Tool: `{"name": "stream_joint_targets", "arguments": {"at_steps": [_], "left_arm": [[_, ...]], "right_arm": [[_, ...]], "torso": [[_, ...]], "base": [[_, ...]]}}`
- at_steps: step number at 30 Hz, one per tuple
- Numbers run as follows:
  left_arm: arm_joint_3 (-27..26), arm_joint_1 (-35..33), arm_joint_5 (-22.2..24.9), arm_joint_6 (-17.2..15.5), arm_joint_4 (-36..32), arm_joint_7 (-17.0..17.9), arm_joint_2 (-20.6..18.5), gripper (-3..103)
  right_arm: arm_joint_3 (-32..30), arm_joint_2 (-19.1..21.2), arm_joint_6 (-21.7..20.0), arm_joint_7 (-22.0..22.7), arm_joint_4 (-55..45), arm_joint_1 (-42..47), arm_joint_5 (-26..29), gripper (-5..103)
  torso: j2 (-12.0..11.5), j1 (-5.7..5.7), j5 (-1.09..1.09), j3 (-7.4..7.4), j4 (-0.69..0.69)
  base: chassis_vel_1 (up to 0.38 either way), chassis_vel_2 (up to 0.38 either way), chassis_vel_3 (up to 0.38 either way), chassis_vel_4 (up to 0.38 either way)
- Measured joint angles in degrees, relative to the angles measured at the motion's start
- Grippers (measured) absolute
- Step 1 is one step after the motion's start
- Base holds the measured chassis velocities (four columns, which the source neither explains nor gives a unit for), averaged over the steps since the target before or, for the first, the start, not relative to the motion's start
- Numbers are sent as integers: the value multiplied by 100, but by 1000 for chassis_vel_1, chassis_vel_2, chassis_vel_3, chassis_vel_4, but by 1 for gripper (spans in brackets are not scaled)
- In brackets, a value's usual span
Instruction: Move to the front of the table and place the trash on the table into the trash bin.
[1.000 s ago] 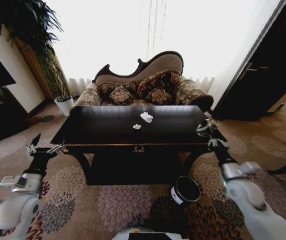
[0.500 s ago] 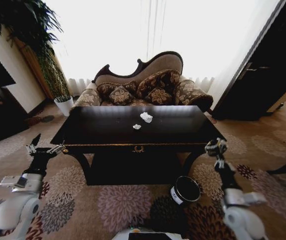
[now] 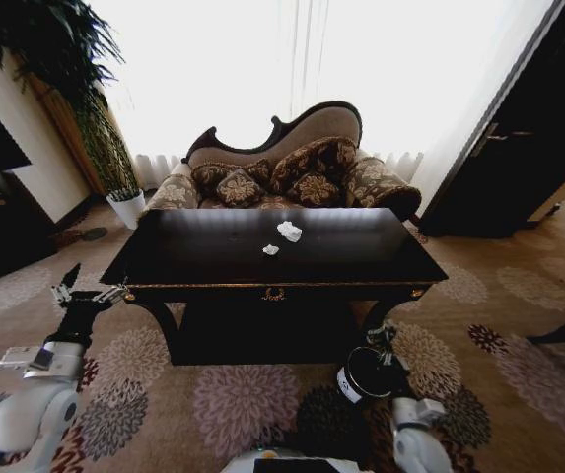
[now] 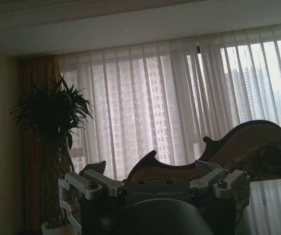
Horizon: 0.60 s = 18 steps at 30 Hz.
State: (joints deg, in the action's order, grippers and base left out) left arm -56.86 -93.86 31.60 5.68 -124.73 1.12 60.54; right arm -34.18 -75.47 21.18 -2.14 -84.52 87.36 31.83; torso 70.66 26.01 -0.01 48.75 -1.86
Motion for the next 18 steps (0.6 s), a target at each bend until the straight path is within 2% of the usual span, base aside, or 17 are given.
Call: {"name": "stream_joint_targets", "arguments": {"at_steps": [7, 10, 18], "left_arm": [[0, 0, 0, 0, 0, 0, 0, 100], [0, 0, 0, 0, 0, 0, 0, 100], [0, 0, 0, 0, 0, 0, 0, 100]], "right_arm": [[148, 52, 168, -54, 944, -307, -163, 0], [212, 180, 214, -84, 1580, -607, -112, 0], [407, 424, 192, -89, 2526, -1237, -168, 0]], "torso": [[0, 0, 0, 0, -1], [0, 0, 0, 0, -1], [0, 0, 1, 0, -1]], "base": [[0, 0, 0, 0], [0, 0, 0, 0], [0, 0, 0, 0]]}}
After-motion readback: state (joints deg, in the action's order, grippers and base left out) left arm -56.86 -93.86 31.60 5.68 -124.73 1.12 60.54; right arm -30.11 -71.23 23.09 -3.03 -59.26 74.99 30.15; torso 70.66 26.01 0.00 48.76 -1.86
